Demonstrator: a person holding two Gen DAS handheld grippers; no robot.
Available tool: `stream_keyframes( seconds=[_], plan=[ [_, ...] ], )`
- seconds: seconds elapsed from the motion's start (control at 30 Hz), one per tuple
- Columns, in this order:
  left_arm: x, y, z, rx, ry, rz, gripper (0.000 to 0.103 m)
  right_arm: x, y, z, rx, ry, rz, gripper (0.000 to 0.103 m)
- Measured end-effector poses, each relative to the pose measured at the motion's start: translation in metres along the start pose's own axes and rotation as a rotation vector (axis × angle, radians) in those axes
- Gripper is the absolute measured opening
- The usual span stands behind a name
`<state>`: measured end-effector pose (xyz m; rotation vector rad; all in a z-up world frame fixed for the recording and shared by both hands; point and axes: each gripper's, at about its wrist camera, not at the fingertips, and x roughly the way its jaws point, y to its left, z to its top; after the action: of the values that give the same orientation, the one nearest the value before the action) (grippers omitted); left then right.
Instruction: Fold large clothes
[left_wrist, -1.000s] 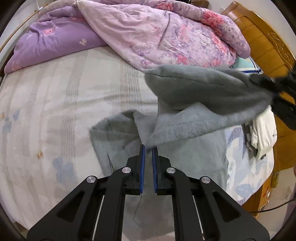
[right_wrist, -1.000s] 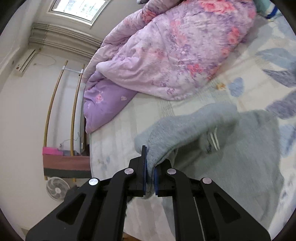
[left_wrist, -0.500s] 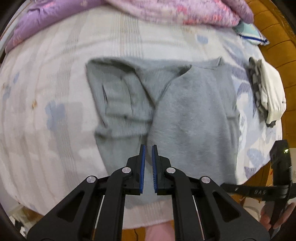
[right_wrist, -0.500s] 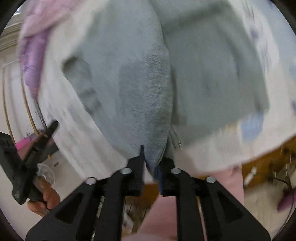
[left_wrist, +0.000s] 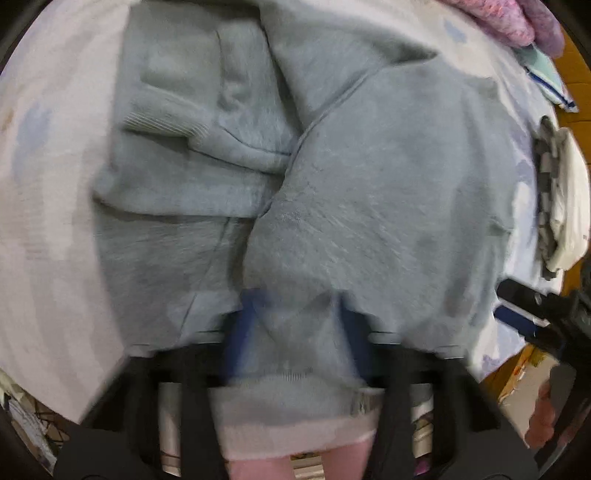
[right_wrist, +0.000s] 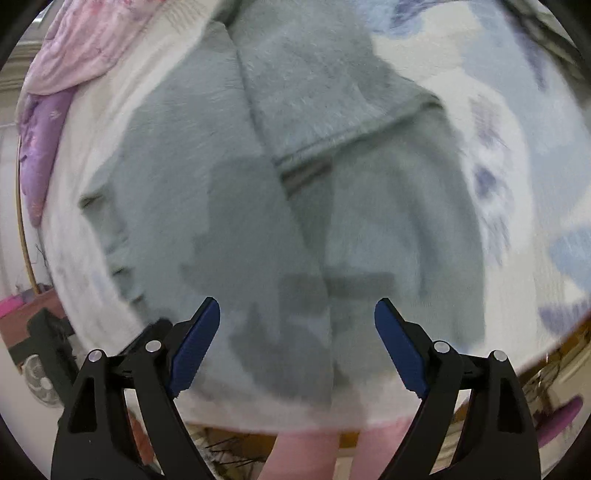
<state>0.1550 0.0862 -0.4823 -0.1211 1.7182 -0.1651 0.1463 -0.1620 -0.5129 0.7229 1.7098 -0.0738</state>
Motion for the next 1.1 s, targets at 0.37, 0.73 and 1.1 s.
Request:
stream_keyframes(
  seconds=[0.37, 0.73, 1.1],
  plan=[
    [-0.010, 0.019, -0.006, -0.009, 0.041, 0.110, 0.027, -0.010, 0.009, 0.038, 0.001, -0.093, -0.159, 0.019],
    [-0.072, 0.022, 0.079, 0.020, -0.163, 0.077, 0.053, -0.069, 0.036, 0.057, -0.034, -0.147, 0.020, 0.070],
    [-0.055, 0.030, 0.165, -0.095, -0.244, -0.004, 0.070, -0.064, 0.044, 0.160, -0.006, -0.198, 0.139, 0.070]
  ],
)
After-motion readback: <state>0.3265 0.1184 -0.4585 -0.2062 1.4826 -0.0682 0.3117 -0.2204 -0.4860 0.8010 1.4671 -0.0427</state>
